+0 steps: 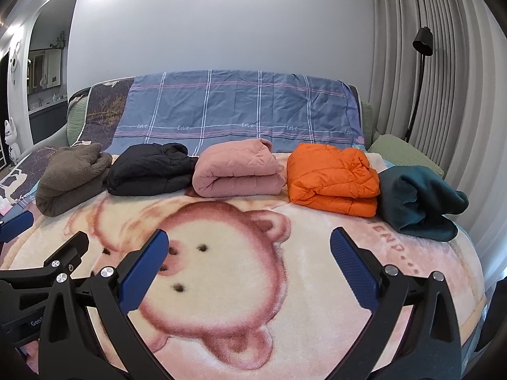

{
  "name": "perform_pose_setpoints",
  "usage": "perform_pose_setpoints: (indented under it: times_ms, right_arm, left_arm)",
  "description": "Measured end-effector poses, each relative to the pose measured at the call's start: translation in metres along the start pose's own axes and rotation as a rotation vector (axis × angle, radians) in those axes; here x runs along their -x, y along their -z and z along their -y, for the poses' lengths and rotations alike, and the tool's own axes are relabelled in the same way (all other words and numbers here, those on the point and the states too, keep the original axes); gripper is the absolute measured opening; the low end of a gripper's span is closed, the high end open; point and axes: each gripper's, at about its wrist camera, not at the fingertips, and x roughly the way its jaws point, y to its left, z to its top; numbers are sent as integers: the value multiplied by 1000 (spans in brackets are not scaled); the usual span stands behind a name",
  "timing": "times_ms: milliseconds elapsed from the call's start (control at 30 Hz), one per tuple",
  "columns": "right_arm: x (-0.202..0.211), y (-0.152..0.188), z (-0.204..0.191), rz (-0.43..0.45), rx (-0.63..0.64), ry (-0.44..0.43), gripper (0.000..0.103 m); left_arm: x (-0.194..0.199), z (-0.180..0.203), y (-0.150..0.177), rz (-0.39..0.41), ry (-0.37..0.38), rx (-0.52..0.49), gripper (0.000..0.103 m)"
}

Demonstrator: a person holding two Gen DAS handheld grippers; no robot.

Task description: Fold large clothes

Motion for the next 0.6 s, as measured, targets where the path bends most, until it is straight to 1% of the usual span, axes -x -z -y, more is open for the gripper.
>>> perform_pose_setpoints:
  times_ms: [167,367,600]
  right_arm:
    - [-3,-1,3,-4,-18,11,102]
    - [-4,-1,6,-7,-29,23,102]
    - [-6,-1,9,-10,-37,22,102]
  left_arm:
    - [-3,2,0,0,10,-5,101]
    - [-10,2,2,-16,-2,1,101]
    - [-7,1,1,-8,-5,-3,101]
